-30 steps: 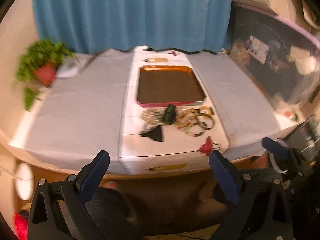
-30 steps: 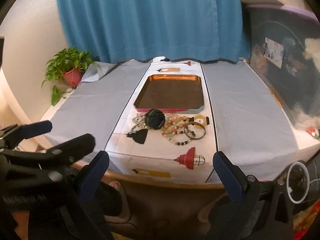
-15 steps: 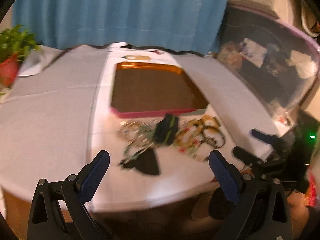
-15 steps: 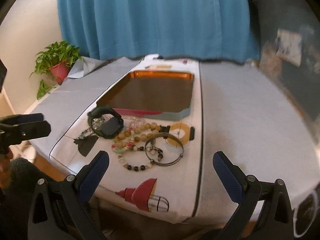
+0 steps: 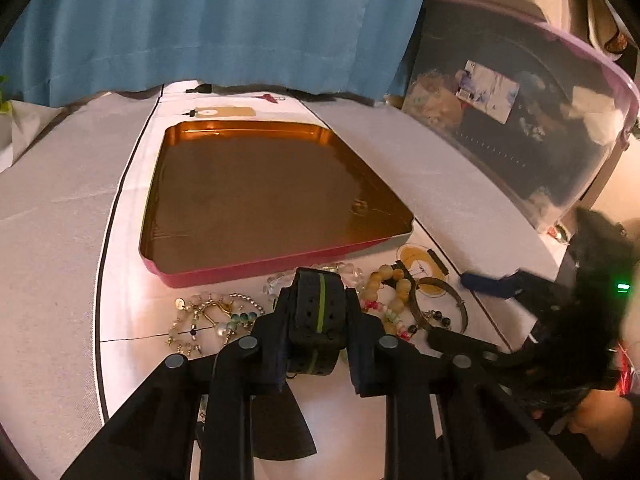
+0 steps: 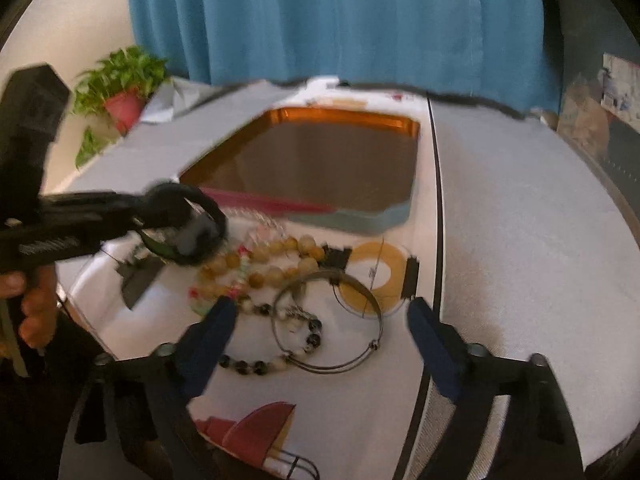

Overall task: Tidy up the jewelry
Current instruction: 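Grasp the black green-banded watch with the left tool while the right tool grasps the silver wire bangle, then carry the silver bangle into the copper tray and open the right tool while the left tool carries the watch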

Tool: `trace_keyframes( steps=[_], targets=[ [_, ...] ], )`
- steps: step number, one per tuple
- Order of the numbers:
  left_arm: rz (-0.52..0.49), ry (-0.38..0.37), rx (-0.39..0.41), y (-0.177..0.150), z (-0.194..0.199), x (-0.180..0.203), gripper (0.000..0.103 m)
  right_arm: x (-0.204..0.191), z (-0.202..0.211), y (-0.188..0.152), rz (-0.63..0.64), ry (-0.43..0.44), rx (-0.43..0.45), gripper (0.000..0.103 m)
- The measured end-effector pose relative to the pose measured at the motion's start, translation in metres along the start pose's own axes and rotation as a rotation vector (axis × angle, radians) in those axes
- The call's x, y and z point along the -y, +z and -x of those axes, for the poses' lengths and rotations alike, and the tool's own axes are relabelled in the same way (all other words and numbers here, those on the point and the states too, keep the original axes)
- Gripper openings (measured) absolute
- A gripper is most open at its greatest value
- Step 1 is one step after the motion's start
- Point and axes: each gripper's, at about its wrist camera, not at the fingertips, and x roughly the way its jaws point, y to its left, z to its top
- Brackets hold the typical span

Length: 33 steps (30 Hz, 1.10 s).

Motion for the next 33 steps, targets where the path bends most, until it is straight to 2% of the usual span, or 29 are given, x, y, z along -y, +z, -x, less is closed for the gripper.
trace_keyframes(
  steps=[1,4,7,12,15,18,21,25,30,33],
  targets=[
    [0.002,-0.009,0.007,-0.001,0.002,-0.001,0.021,0.001,-0.004,-0.002,-0.013,0.003,-0.017,0.077],
    [0.04,-0.064,0.018,-0.002,0.004,-0.006,0.02,-0.002,-0.001,-0.003,-0.007,-0.009,-0.001,0.064],
    [0.07,-0.118,0.036,-0.002,0.016,-0.008,0.02,0.003,0.001,-0.003,-0.038,0.012,0.009,0.063],
    [0.018,-0.104,0.118,0.0,0.053,0.005,0.02,0.002,0.023,-0.002,-0.042,0.001,0.084,0.063],
    [0.035,-0.053,0.141,-0.006,0.072,-0.009,0.02,0.001,0.037,-0.006,-0.038,-0.056,0.12,0.063],
    [0.113,0.052,0.14,-0.019,0.084,-0.046,0.02,0.0,0.045,-0.011,-0.017,-0.131,0.121,0.063],
    [0.162,0.159,0.102,-0.033,0.083,-0.078,0.02,0.001,0.042,-0.016,-0.009,-0.157,0.09,0.063],
    [0.181,0.184,0.076,-0.044,0.077,-0.093,0.02,0.009,0.034,-0.018,-0.019,-0.174,0.053,0.063],
    [0.115,0.237,0.064,-0.044,0.067,-0.084,0.021,0.021,0.022,-0.02,-0.069,-0.179,0.016,0.063],
    [0.152,0.238,0.031,-0.048,0.057,-0.091,0.022,0.02,0.014,-0.02,-0.072,-0.185,-0.003,0.064]
  ],
)
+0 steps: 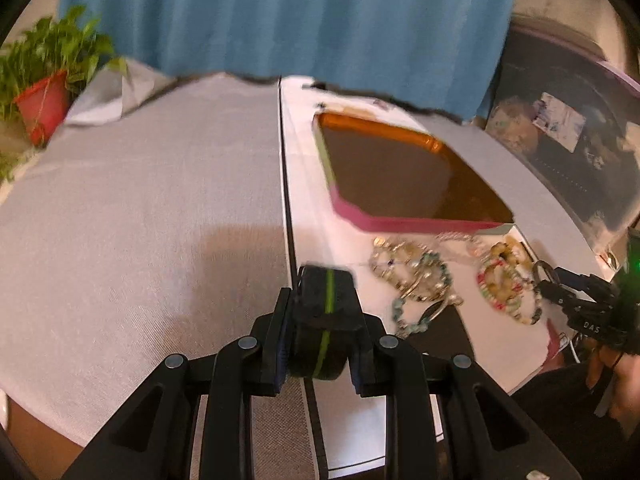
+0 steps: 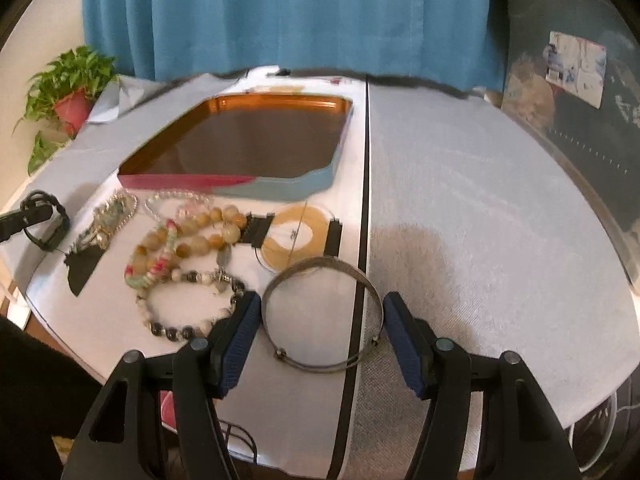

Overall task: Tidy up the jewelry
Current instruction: 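Carry the silver bangle into the copper tray and open the right tool while the left tool carries the watch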

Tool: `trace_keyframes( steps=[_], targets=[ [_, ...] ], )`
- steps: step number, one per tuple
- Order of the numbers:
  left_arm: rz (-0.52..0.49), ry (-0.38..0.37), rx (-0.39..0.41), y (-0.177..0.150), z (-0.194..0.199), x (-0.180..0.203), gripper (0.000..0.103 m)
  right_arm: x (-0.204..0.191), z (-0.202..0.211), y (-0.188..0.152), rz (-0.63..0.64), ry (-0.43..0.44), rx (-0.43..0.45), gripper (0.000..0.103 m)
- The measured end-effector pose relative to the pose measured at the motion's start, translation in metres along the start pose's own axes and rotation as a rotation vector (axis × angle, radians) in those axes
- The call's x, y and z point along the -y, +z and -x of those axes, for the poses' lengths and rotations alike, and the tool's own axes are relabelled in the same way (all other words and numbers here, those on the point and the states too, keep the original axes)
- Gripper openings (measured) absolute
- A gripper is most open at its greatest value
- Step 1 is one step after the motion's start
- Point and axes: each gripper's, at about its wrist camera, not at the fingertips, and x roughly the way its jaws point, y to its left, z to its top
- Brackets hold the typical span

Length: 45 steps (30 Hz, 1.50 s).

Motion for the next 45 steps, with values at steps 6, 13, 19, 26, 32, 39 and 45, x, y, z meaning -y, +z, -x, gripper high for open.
trace_keyframes(
  steps=[6,13,19,26,32,39,45],
  targets=[
    [0.04,-0.014,-0.002,0.001,0.003,-0.014,0.016,-0.001,-0.004,-0.003,-0.005,-0.008,0.006,0.063],
    [0.02,-0.014,0.032,0.005,0.035,0.009,0.016,-0.001,0.014,-0.003,-0.015,0.021,0.038,0.063],
    [0.013,-0.002,0.049,0.004,0.062,0.031,0.016,-0.009,0.041,-0.013,-0.022,0.078,0.079,0.063],
    [-0.004,0.023,0.081,-0.001,0.106,0.053,0.016,-0.022,0.069,-0.02,-0.007,0.102,0.144,0.063],
    [-0.057,0.02,0.122,0.002,0.136,0.072,0.016,-0.035,0.092,-0.016,0.0,0.177,0.208,0.063],
    [-0.106,-0.023,0.166,0.015,0.146,0.088,0.016,-0.053,0.114,0.0,0.029,0.19,0.255,0.063],
    [-0.138,-0.065,0.201,0.039,0.149,0.096,0.016,-0.064,0.131,0.035,0.044,0.196,0.303,0.063]
  ],
)
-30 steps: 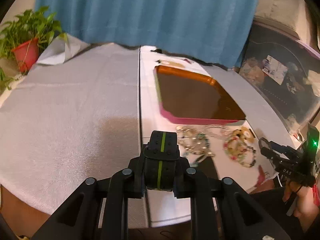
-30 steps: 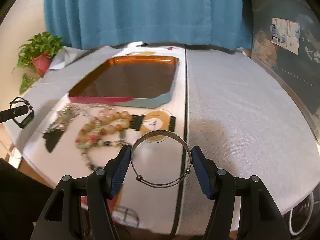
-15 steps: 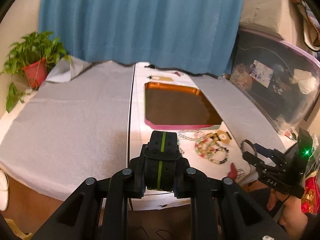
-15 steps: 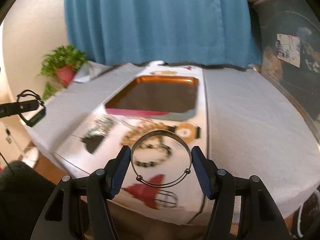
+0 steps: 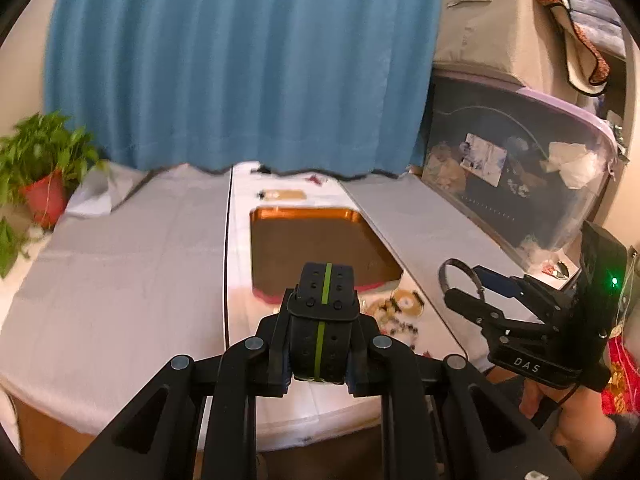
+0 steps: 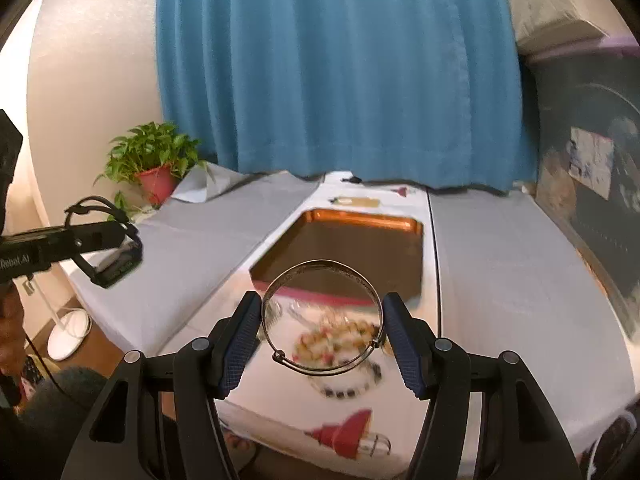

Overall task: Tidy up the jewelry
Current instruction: 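Carry the silver bangle into the copper tray and open the right tool while the left tool carries the watch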

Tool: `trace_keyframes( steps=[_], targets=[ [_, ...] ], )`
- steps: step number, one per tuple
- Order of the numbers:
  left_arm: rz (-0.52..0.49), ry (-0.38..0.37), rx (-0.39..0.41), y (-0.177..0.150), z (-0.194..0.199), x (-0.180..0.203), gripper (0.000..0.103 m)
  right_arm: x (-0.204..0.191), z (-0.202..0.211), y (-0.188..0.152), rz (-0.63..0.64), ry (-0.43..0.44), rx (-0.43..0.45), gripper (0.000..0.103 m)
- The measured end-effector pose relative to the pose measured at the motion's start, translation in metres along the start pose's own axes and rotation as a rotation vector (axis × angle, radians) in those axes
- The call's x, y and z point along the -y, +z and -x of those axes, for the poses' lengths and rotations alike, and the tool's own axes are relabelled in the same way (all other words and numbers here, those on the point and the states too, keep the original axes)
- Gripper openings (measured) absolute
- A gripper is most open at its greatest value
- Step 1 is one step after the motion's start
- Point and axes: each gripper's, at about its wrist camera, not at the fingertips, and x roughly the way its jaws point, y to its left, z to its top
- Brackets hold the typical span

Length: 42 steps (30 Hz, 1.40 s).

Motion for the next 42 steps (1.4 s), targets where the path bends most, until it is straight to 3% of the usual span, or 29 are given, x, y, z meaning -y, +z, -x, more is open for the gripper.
trace_keyframes(
  steps=[10,21,24,28,35,42],
  targets=[
    [-0.023,-0.034,0.133,0.061,-0.012,-0.003,0.016,-0.012,-0.02,0.062,0.075,0.023,0.054,0.063],
    [0.035,-0.123,0.268,0.093,-0.048,-0.012,0.016,0.017,-0.058,0.099,0.057,-0.018,0.165,0.063],
    [0.033,-0.102,0.232,0.088,-0.077,-0.019,0.016,0.025,-0.079,0.096,0.062,-0.029,0.161,0.063],
    [0.129,-0.106,0.128,0.075,-0.131,-0.04,0.016,0.032,-0.115,0.083,0.073,-0.025,0.105,0.063],
    [0.162,-0.048,-0.029,0.041,-0.214,-0.061,0.016,0.043,-0.191,0.051,0.036,0.007,-0.068,0.063],
    [0.14,-0.01,-0.148,0.017,-0.253,-0.067,0.016,0.053,-0.254,0.026,0.01,0.0,-0.231,0.063]
  ],
)
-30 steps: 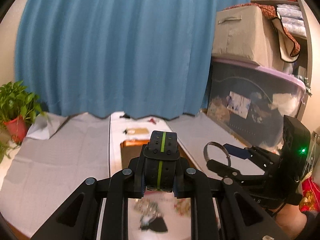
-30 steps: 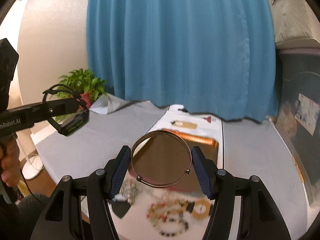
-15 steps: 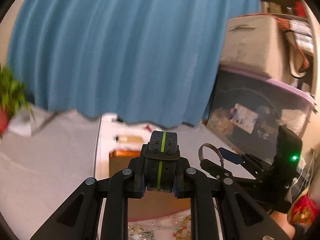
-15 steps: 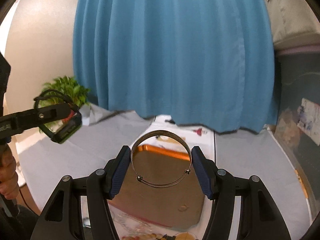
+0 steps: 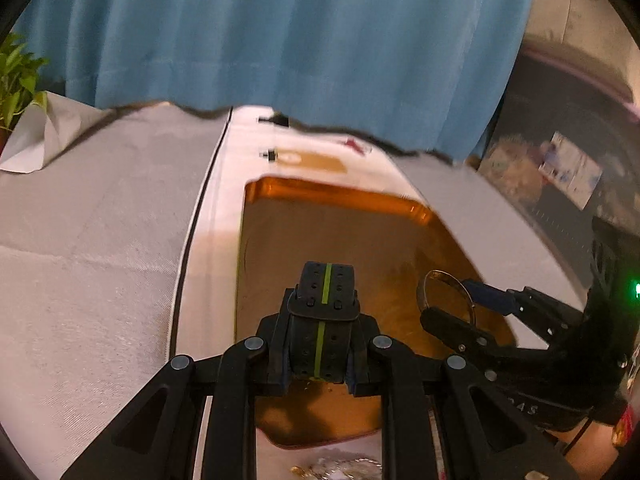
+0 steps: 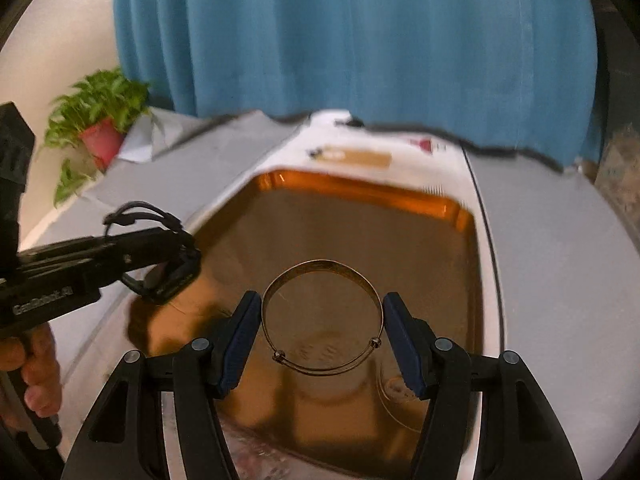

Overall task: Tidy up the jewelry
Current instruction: 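Carry the silver bangle into the copper tray and open the right tool while the left tool carries the watch, then lower the watch into the copper tray and open the left tool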

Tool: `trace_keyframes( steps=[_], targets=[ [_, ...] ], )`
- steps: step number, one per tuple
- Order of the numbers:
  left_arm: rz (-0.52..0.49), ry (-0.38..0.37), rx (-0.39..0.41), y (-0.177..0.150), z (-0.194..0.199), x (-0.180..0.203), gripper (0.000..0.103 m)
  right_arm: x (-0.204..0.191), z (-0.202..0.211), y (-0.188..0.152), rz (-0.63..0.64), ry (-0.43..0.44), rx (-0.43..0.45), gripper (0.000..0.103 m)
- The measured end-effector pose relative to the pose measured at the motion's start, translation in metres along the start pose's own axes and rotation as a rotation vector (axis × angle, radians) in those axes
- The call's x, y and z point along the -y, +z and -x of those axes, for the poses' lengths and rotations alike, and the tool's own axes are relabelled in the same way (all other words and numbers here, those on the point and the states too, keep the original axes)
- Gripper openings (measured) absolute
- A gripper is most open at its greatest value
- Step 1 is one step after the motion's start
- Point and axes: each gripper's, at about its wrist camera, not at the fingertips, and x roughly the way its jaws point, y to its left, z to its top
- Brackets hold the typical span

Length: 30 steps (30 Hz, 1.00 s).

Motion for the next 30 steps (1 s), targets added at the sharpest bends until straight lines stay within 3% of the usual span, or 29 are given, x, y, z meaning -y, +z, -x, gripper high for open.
trace_keyframes(
  steps=[4,8,10,12,14,18,26,30],
  targets=[
    [-0.011,0.018,-0.067,-0.007,-0.014,0.001,0.016,0.007,-0.006,0.001,-0.02,-0.002,-0.018,0.063],
    [0.001,0.024,-0.078,-0.008,-0.017,0.004,0.017,0.007,-0.008,0.001,-0.005,-0.03,-0.033,0.064],
    [0.004,0.033,-0.074,-0.008,-0.015,0.005,0.02,0.006,-0.004,0.002,0.001,-0.036,-0.023,0.069],
    [0.009,0.023,-0.075,-0.007,-0.014,0.006,0.033,0.004,0.001,0.001,0.007,-0.047,-0.005,0.084],
    [0.018,0.006,-0.056,-0.006,-0.007,0.007,0.045,0.003,0.008,-0.001,0.015,-0.039,0.019,0.085],
    [0.022,-0.037,0.01,0.0,0.014,0.013,0.056,0.004,0.03,-0.01,0.04,-0.051,0.058,0.085],
    [-0.163,-0.027,0.143,-0.024,0.081,0.04,0.062,0.012,0.093,-0.029,0.05,-0.039,0.123,0.085],
    [-0.111,0.001,0.136,-0.046,0.106,0.034,0.063,0.014,0.129,-0.038,0.006,-0.004,0.165,0.085]
  ],
)
